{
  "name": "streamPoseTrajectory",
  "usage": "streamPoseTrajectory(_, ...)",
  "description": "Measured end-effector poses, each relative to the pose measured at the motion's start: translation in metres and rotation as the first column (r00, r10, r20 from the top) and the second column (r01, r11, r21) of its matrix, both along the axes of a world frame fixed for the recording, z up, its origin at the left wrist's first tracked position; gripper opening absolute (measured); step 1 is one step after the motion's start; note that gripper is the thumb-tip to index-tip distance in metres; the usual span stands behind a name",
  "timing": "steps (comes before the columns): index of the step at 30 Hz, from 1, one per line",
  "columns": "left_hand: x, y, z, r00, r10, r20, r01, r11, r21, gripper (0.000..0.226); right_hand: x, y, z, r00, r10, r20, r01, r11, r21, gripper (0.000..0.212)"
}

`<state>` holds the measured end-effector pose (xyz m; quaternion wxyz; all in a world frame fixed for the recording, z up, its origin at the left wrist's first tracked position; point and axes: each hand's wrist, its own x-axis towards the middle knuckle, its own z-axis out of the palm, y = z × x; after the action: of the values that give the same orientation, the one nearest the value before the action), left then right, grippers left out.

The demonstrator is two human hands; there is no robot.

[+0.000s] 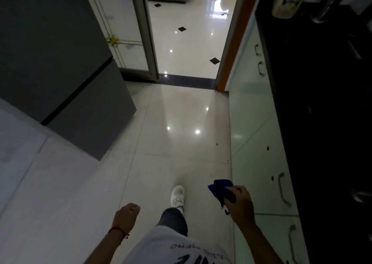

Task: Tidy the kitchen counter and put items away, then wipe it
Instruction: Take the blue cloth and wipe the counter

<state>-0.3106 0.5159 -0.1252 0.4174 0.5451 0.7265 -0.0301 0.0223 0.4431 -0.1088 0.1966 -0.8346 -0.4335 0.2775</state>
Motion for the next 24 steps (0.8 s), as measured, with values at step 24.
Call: streamPoseTrajectory(24,0.293,0.47,0.032,0.966,-0.206,0.155,0.183,0.971,0.152,0.024,0.201,0.393,0.022,0.992,-0.121,-0.022,0.123,0.983,0.138,0.04)
